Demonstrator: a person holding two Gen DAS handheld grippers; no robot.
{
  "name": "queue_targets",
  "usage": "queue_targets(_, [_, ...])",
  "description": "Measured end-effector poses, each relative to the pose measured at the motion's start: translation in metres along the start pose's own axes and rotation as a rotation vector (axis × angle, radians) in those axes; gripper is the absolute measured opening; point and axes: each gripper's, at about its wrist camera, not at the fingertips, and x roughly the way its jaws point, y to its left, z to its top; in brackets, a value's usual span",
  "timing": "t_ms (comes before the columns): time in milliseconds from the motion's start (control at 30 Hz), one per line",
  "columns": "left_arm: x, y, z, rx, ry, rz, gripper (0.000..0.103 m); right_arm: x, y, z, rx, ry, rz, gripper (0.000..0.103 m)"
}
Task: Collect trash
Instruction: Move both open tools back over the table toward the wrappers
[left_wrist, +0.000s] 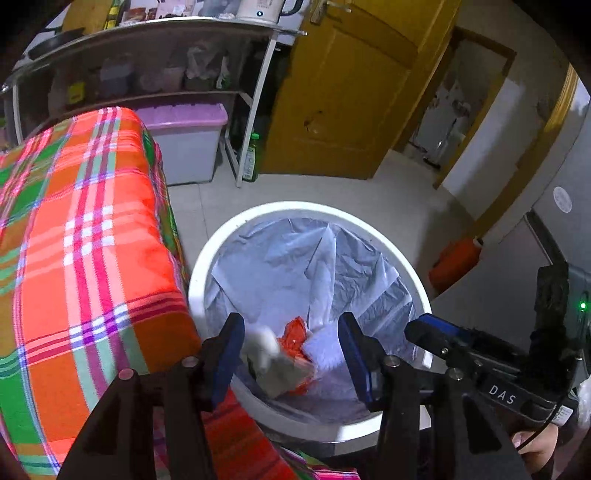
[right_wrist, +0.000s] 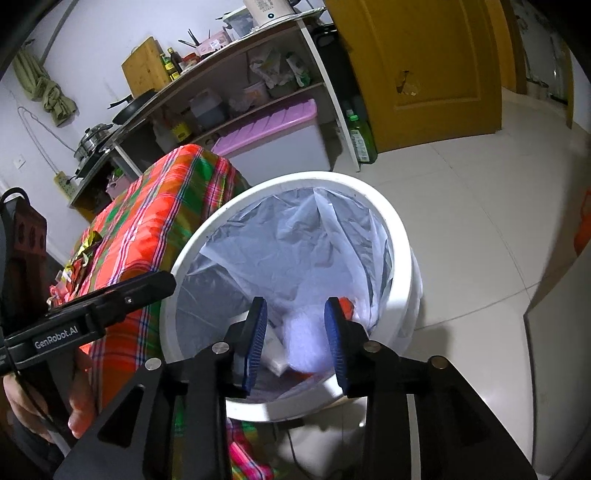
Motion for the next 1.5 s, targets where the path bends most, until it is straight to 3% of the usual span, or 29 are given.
queue_targets(267, [-0.041, 0.004, -0.009, 0.006, -0.084, 0.047, 0.052, -0.026, 0.015, 0.004, -0.02, -0.056, 0.018, 0.035])
queue_targets(833, [-0.14, 0.021, -0.045, 0.015, -0.244, 0.174, 0.052, -0.075, 0.097, -0.013, -0.171, -0.131, 0.123, 0.035])
queue_targets(1400, [-0.181, 0.071, -0.085, -0.068, -0.283, 0.264, 0.052, -0.066, 0.165, -0.037, -0.303, -0.08, 0.178, 0.035])
queue_targets(1500, [-0.185, 0.08, -0.09, -0.083, -0.286, 0.279, 0.052, -0.061, 0.174, -0.039, -0.322, -0.071, 0.185, 0.04])
